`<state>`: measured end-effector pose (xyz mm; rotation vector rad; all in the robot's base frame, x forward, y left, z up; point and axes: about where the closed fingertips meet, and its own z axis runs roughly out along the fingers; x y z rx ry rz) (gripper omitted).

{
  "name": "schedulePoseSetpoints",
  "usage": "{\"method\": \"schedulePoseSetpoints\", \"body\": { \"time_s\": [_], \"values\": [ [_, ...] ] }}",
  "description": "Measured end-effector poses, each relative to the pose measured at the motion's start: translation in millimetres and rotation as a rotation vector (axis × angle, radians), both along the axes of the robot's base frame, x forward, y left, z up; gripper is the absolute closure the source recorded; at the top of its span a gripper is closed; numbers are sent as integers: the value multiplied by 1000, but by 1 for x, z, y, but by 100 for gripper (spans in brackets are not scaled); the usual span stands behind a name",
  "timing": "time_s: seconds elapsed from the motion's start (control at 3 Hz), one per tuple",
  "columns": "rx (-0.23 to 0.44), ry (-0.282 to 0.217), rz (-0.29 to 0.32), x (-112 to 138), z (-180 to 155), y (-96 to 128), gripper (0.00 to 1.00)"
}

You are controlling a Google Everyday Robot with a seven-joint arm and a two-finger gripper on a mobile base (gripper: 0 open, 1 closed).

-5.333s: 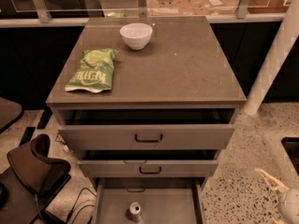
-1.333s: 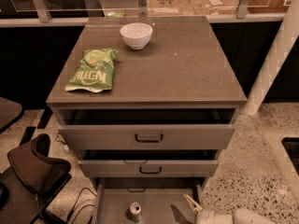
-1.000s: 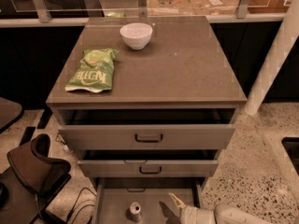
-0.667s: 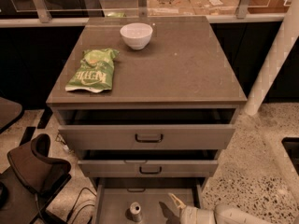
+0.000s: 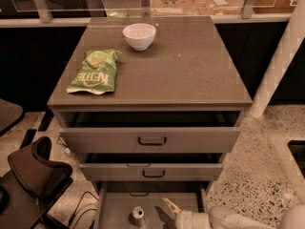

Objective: Pick redbull can from bottom drawer and place on counter

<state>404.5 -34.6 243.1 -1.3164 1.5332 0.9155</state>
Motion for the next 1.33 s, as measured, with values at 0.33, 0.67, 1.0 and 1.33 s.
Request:
{"method": "schedulePoseSetpoints", "body": {
  "time_s": [0.33,0.67,1.0,1.33],
  "values": [
    [45,10,51,-6,-15,30,0],
    [74,14,84,-9,-25,52,0],
    [95,-8,91,1,-22,65,0],
    [131,-33,81,17,-17,75,0]
  ]
}}
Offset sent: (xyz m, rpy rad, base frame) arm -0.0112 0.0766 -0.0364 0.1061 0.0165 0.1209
